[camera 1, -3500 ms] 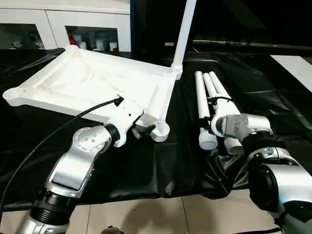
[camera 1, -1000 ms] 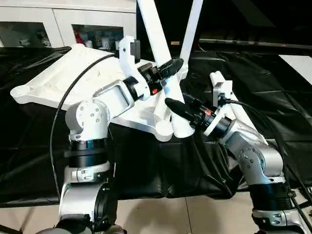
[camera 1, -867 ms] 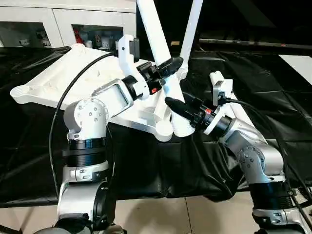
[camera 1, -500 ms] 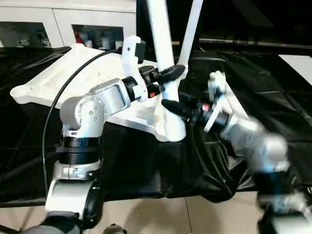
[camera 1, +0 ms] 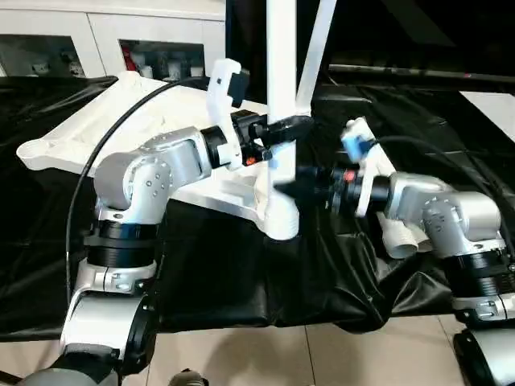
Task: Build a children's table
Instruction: Pick table leg
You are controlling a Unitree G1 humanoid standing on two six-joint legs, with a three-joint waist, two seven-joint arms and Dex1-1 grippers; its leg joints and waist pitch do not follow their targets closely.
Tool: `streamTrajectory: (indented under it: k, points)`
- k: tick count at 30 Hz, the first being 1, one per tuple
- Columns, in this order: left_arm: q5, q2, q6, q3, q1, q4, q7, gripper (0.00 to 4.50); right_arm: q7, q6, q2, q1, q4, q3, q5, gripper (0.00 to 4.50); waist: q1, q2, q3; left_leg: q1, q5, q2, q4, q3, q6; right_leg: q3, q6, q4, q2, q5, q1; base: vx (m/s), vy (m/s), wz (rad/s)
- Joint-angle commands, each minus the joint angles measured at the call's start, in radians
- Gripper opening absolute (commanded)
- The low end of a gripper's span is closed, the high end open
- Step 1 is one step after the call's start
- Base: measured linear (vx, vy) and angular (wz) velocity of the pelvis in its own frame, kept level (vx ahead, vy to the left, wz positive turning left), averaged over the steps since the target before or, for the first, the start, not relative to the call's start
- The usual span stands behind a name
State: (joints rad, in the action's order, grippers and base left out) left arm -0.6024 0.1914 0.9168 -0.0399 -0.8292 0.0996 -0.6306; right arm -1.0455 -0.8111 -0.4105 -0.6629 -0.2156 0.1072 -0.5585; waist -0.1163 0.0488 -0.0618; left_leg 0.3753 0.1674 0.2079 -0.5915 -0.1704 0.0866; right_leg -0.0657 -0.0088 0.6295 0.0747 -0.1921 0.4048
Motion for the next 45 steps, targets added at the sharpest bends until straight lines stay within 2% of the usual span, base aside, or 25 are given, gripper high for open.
streamTrajectory:
  k: [1, 16, 40, 45]
  points:
    - [-0.007, 0.006, -0.012, 0.021, -0.005, -0.042, -0.026, 1.86, -0.019, -0.006, -0.018, -0.007, 0.000, 0.012, 0.009, 3.11, -0.005, 0.008, 0.077, -0.007, 0.084, 0.014, 0.056, -0.004, -0.008, 0.042, -0.199, -0.065, 0.057, -0.075, -0.066, 0.000, 0.000, 0.00]
    - [-0.010, 0.026, -0.011, 0.073, 0.025, -0.084, -0.090, 1.85, -0.049, -0.014, -0.007, -0.007, -0.003, 0.024, 0.005, 3.11, -0.005, 0.007, 0.077, -0.008, 0.090, 0.014, 0.055, -0.004, -0.007, 0.041, -0.205, -0.063, 0.056, -0.076, -0.065, 0.000, 0.000, 0.00]
    - [-0.016, 0.027, -0.019, 0.083, 0.026, -0.085, -0.102, 1.85, -0.079, -0.033, -0.003, 0.003, -0.003, 0.056, 0.011, 3.11, -0.007, 0.008, 0.079, -0.008, 0.083, 0.013, 0.053, -0.004, -0.008, 0.041, -0.207, -0.061, 0.056, -0.067, -0.067, 0.000, 0.000, 0.00]
    - [-0.017, 0.028, -0.018, 0.084, 0.026, -0.088, -0.102, 1.85, -0.081, -0.032, -0.001, -0.001, -0.010, 0.056, 0.014, 2.64, -0.008, 0.008, 0.079, -0.008, 0.081, 0.013, 0.053, -0.004, -0.006, 0.041, -0.204, -0.060, 0.056, -0.067, -0.067, 0.000, 0.000, 0.00]
